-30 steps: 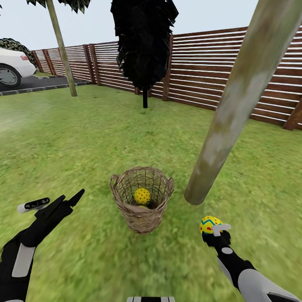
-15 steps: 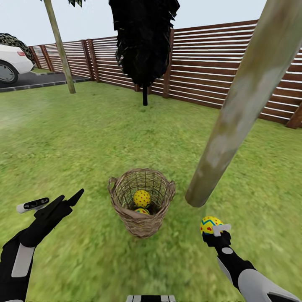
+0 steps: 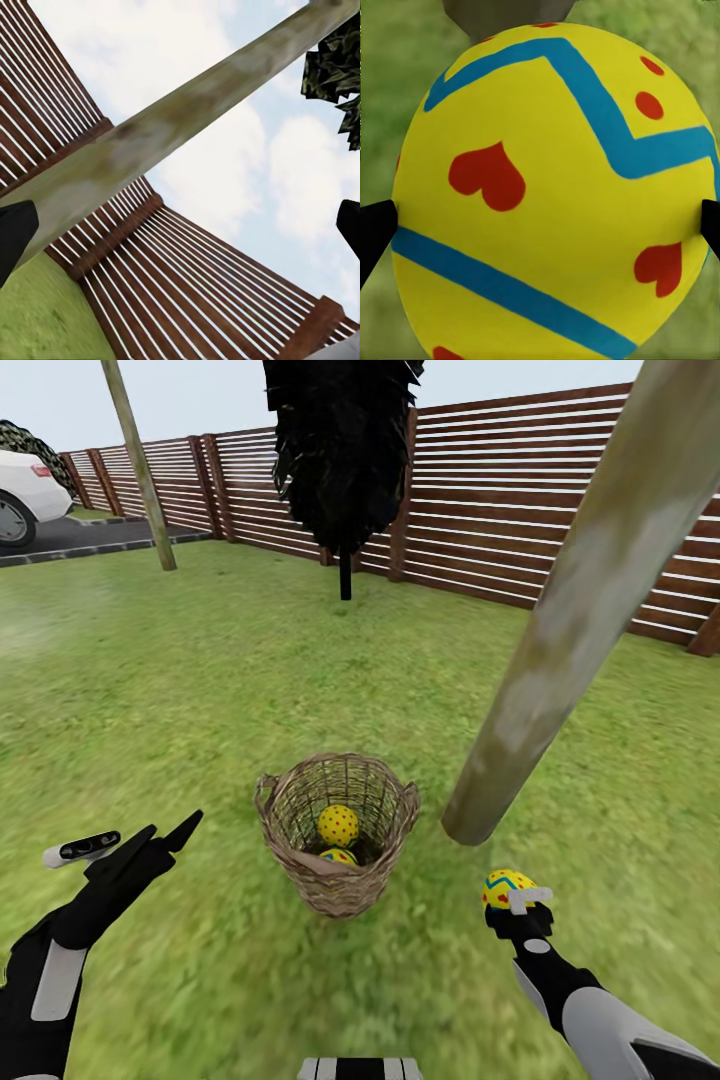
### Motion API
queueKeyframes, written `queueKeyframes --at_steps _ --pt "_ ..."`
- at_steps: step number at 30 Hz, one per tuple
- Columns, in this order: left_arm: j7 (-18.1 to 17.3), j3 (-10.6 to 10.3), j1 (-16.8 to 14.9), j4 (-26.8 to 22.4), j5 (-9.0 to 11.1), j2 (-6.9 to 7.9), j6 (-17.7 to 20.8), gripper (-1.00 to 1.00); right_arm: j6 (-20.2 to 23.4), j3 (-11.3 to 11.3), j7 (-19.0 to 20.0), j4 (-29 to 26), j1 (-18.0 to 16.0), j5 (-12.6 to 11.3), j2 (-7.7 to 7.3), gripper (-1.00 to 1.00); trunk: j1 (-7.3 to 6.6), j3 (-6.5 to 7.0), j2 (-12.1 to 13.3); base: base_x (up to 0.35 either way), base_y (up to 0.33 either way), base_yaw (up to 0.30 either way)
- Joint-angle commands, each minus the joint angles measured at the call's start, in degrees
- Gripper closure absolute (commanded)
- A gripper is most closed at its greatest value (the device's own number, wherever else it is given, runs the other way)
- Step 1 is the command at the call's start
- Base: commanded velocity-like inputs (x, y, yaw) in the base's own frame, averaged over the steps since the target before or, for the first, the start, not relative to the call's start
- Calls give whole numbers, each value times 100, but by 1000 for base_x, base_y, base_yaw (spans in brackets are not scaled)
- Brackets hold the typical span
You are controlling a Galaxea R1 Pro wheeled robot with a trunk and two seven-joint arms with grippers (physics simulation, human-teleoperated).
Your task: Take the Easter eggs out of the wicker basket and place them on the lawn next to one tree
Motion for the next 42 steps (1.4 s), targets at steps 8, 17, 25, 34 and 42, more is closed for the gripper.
queueKeyframes --at_steps 8,17,25,34,42 --pt "-21 -2 -3 0 -4 -25 55 -100 -61 -22 39 -17 -4 110 16 100 -1 -4 -2 245 0 0" --pt "-21 -2 -3 -8 -4 -51 60 -100 -85 -13 42 -17 -5 117 16 100 15 -137 -10 7 0 0" --pt "-21 -2 -3 -8 -12 -46 60 -100 -95 -15 42 -17 -6 117 16 100 35 -314 -20 0 0 0" --pt "-21 -2 -3 -8 -12 -46 60 -100 -87 -39 33 -14 -4 55 -10 100 58 -514 -32 0 0 0" --pt "-21 -7 -3 -8 -19 -45 60 -100 -78 -40 33 -17 -4 55 -11 100 79 -691 -43 0 0 0"
